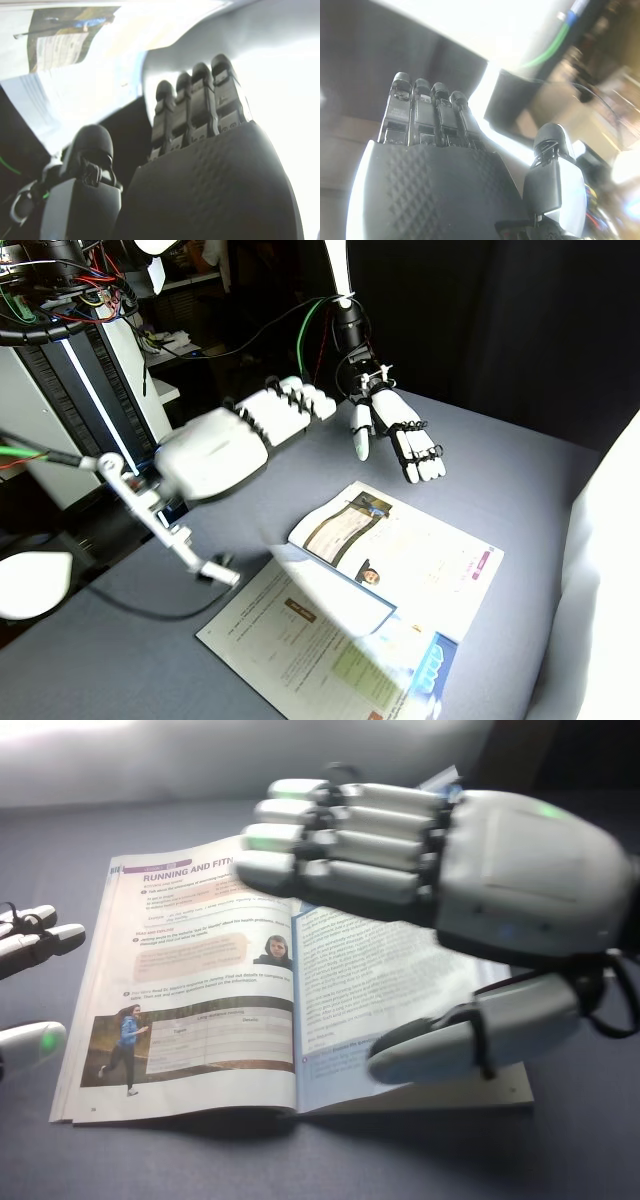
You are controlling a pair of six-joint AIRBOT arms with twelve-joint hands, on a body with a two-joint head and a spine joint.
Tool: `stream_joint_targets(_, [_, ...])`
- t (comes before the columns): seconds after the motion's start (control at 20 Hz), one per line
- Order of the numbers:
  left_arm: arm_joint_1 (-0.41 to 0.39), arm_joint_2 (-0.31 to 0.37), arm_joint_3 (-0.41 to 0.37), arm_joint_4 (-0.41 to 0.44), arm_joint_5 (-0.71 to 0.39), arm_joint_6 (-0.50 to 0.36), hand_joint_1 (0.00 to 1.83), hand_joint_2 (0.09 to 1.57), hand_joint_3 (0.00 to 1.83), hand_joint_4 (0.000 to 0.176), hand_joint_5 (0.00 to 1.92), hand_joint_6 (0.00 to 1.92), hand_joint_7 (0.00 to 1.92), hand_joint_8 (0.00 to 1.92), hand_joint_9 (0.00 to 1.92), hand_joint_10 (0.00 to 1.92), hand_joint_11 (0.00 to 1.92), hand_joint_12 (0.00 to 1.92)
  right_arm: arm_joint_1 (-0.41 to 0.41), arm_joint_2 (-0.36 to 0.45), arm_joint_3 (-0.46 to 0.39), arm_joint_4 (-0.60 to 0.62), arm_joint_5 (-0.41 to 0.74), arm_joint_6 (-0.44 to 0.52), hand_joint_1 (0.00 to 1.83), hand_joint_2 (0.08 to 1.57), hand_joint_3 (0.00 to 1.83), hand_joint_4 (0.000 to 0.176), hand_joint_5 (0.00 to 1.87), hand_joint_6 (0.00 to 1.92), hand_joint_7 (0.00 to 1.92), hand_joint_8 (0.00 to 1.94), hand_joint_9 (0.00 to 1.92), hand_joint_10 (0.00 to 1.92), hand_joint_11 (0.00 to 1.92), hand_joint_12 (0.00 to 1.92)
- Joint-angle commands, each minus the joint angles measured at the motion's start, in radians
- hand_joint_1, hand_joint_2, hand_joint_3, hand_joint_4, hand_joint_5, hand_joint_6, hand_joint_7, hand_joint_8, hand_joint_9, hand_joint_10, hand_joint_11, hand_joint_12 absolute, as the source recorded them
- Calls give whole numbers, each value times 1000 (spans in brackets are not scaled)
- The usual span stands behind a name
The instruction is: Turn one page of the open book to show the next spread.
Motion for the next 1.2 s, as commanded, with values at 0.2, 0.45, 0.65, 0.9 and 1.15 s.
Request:
stream_joint_targets(0.2, [-2, 17, -3, -7, -125, -2, 392, 1331, 0, 0, 218, 7, 84, 7, 0, 0, 0, 0, -66, 136, -57, 166, -6, -95, 1, 1117, 20, 16, 0, 0, 0, 0, 0, 0, 0, 0])
stream_joint_targets(0.45, [-3, 30, -6, -5, -128, 0, 422, 1329, 0, 0, 213, 5, 69, 3, 0, 0, 0, 0, -116, 184, -64, 225, -194, -123, 0, 1115, 12, 0, 0, 0, 0, 0, 0, 0, 0, 0])
stream_joint_targets(0.65, [-3, 34, -6, -8, -124, 2, 364, 1344, 4, 1, 197, 2, 71, 1, 0, 0, 0, 0, -116, 134, -8, 224, -378, -143, 0, 1146, 23, 0, 0, 0, 0, 0, 0, 0, 0, 0])
stream_joint_targets(0.9, [-4, 36, -4, -7, -117, 2, 384, 1340, 0, 14, 215, 14, 92, 12, 16, 6, 0, 0, -115, 53, 74, 203, -542, -155, 0, 1162, 29, 0, 0, 0, 0, 0, 0, 0, 0, 0])
stream_joint_targets(1.15, [-5, 38, -3, -7, -114, 4, 409, 1343, 0, 16, 208, 3, 91, 4, 13, 2, 0, 0, -115, 19, 94, 163, -623, -155, 1, 1180, 32, 0, 0, 0, 0, 0, 0, 0, 0, 0])
